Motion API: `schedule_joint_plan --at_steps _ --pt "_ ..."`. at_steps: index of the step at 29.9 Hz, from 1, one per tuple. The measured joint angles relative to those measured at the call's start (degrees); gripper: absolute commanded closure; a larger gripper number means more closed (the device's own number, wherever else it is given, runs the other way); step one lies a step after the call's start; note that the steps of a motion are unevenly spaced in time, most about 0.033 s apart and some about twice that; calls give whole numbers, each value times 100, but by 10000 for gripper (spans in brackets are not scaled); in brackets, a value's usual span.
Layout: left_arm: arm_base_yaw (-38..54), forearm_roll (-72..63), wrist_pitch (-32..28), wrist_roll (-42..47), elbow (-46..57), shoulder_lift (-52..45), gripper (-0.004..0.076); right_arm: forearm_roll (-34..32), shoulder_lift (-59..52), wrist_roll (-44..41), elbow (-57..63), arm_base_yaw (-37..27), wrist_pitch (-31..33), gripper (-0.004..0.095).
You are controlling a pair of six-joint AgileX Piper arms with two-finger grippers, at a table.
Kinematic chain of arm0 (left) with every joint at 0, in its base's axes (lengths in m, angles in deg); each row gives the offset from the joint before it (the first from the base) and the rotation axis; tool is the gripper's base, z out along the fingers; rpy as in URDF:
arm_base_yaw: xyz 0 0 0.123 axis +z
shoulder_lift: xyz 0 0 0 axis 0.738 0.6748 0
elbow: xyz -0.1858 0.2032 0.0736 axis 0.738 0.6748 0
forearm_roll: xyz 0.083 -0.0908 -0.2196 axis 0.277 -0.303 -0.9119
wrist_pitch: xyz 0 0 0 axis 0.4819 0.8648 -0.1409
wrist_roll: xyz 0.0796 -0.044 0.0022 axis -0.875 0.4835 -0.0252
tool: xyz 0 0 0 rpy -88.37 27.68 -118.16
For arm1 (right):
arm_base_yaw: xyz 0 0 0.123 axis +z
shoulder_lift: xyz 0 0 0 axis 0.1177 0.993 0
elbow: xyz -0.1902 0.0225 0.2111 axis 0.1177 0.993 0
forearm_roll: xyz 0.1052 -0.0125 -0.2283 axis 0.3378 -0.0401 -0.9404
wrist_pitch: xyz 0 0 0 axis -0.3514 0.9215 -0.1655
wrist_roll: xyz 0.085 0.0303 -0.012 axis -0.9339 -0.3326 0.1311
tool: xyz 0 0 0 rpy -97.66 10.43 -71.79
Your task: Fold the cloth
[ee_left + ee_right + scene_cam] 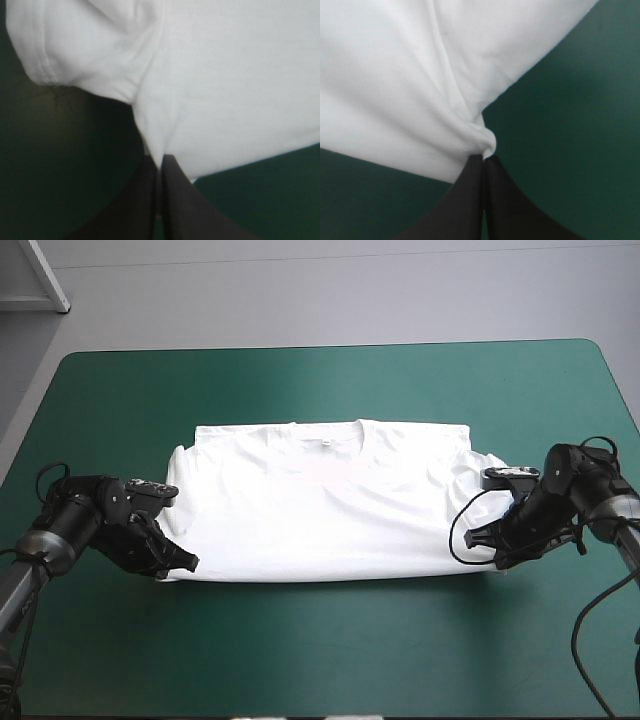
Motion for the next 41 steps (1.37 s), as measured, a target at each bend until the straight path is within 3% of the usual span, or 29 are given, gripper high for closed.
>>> schedule_joint_plan --at_steps 4,8,10,12,18,30,35,41 --pt "0 2 -39 0 10 0 551 266 -100 249 93 0 -75 666" --pt "0 -4 -39 0 10 0 293 475 -289 377 112 0 -225 320" --pt "0 -4 -39 0 14 0 197 494 -398 397 111 0 -338 220" --pt "0 -4 -65 0 14 0 150 503 -515 413 111 0 -489 207" --pt "0 -4 -193 41 -263 0 148 480 -767 386 -254 0 -764 206" --pt "0 306 -126 325 -2841 0 148 408 -813 260 -837 0 -494 207" --pt "33 874 -98 647 -2957 11 148 401 -918 256 -837 0 -210 211" --pt "580 217 -466 564 -2619 200 148 406 -1192 203 -837 0 -45 211"
